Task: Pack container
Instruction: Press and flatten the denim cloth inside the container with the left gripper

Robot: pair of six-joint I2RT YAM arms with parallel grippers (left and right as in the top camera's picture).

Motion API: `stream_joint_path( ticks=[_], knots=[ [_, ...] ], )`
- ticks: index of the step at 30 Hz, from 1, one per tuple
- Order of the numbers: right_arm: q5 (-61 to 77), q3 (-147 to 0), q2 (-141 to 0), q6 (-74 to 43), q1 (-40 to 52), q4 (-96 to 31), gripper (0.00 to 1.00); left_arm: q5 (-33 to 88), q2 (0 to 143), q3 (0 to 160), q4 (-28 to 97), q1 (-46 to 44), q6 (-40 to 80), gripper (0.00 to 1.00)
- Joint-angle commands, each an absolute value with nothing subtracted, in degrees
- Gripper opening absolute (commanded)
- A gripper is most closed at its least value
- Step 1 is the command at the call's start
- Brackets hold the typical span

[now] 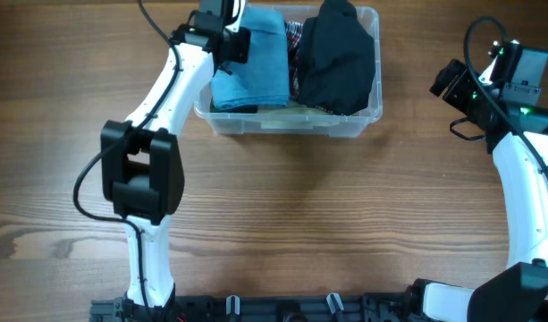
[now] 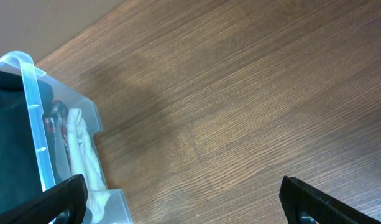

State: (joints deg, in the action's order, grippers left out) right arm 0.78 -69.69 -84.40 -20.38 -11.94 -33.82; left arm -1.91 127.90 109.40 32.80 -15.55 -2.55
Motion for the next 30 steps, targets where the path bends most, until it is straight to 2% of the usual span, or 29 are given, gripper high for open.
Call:
stream_joint_path(
  ticks=[1, 10, 19, 21, 25, 26, 27, 28, 30],
  knots=[
    [-0.4, -69.7, -85.0, -21.1, -12.0, -33.7, 1.00, -2.6, 133.7, 109.6, 35.0, -15.7, -3.5, 0.17],
    [-0.4, -69.7, -85.0, -21.1, -12.0, -33.7, 1.00, -2.7, 133.8, 109.6, 35.5, -15.7, -3.5, 0.17],
    [-0.4, -69.7, -85.0, -21.1, -12.0, -33.7, 1.00, -2.7, 126.3, 109.6, 37.7, -15.7, -3.4, 0.19],
    [-0.4, -69.7, -85.0, -21.1, -12.0, -33.7, 1.00, -2.7, 124.0, 109.6, 38.6, -15.7, -3.4, 0.28],
    [-0.4, -69.7, -85.0, -21.1, -12.0, -33.7, 1.00, -2.7, 118.1, 109.6, 41.1, -15.8, -3.4, 0.58],
    [-0.4, -69.7, -85.0, -21.1, -12.0, -33.7, 1.00, -2.7, 116.5, 109.6, 41.9, -15.8, -3.4, 0.77],
    [-0.4, -69.7, -85.0, -21.1, -12.0, -33.7, 1.00, -2.7, 114.9, 109.6, 42.9, -15.8, -3.4, 0.91],
    [-0.4, -69.7, -85.0, -21.1, -12.0, -33.7, 1.00, -2.7, 113.2, 109.6, 44.0, -15.8, -3.4, 1.00],
    [-0.4, -69.7, -85.0, -21.1, -12.0, -33.7, 1.00, -2.7, 109.6, 109.6, 46.5, -15.5, -2.9, 1.00]
  ],
)
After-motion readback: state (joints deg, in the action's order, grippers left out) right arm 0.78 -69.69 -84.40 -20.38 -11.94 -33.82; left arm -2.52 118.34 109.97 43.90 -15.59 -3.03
